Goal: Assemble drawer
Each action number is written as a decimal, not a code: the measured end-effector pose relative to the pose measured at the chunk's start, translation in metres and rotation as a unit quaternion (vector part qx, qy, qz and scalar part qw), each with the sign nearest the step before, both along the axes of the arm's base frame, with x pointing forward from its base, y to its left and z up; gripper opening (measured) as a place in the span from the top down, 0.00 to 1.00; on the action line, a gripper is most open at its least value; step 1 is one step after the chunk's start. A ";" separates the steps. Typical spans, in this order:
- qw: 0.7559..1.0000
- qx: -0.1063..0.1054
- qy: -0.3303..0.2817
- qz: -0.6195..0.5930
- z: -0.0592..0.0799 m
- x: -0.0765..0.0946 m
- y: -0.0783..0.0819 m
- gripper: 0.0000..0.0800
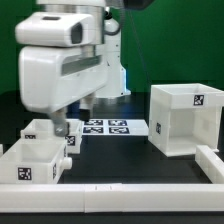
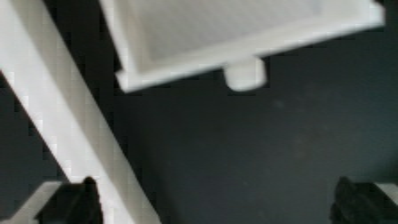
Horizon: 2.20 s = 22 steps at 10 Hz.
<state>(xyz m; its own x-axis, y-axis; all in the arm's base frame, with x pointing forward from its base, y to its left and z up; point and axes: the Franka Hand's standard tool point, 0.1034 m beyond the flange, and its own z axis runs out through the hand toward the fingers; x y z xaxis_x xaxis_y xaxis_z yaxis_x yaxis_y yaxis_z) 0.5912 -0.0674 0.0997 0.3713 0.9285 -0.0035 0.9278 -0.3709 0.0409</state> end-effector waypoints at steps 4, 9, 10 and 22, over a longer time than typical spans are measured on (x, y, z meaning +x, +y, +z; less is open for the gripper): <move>1.000 0.000 0.004 -0.007 -0.003 -0.004 -0.002 0.19; 0.973 0.009 -0.009 -0.229 0.021 -0.077 0.081 0.19; 0.976 0.008 -0.009 -0.216 0.020 -0.076 0.076 0.19; 0.923 0.011 0.013 -0.384 -0.002 -0.118 0.131 0.19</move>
Offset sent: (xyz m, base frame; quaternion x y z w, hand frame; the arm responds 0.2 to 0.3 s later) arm 0.0000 0.0000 0.0000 0.0000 0.0000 0.0000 1.0000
